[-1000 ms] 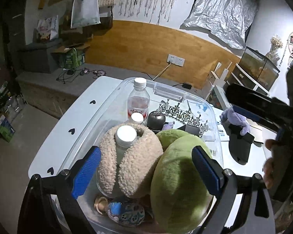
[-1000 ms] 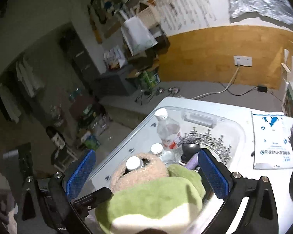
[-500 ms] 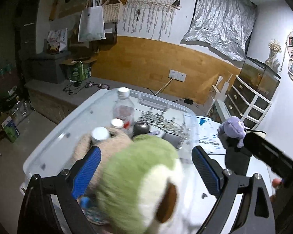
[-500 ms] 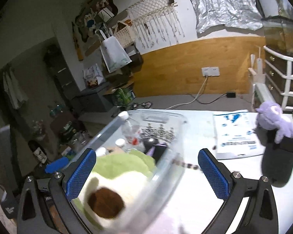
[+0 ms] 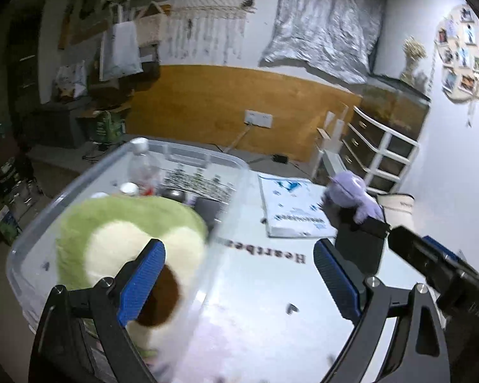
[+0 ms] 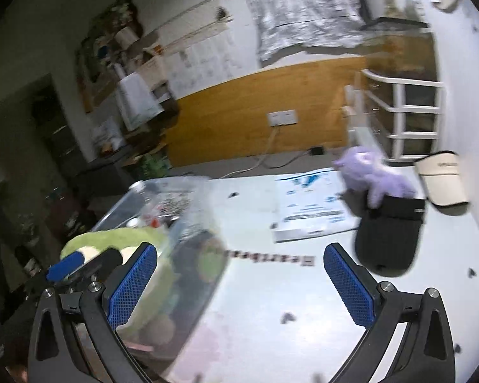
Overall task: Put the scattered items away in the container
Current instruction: 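Withdraw both tools from the box back over the table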
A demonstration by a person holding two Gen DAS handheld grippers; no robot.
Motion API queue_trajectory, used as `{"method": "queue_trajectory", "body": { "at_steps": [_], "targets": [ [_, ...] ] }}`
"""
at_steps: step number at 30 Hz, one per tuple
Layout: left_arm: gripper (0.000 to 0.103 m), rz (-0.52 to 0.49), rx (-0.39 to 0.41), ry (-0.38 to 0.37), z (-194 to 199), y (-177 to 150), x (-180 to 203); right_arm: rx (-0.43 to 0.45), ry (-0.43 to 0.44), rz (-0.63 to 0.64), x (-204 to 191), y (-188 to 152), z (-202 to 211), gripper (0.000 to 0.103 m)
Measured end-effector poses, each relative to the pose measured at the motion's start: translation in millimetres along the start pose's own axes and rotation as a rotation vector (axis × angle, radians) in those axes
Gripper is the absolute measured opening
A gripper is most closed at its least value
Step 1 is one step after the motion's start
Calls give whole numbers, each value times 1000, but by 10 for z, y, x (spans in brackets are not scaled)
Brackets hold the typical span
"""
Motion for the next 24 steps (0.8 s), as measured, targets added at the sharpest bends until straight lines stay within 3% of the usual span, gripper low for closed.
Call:
{"method": "queue_trajectory", "body": {
  "at_steps": [13,24],
  "targets": [
    [95,2,-84,-86,-232,-106,741,-13,17,-126,854,-42,327,103],
    [93,-12,-150,-128,-482,-143,1270,-30,-9,-134,1310,0,374,103]
  ]
}}
Point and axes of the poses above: each gripper's, at about its wrist camera, not at the fingertips, and z roughly against the way its jaws point, x to its right, y to its top, the point moved 4 cm from there along -z, roughly the way its jaws point, and after that the axes turned 9 degrees about -x, right-handed, at the moved point
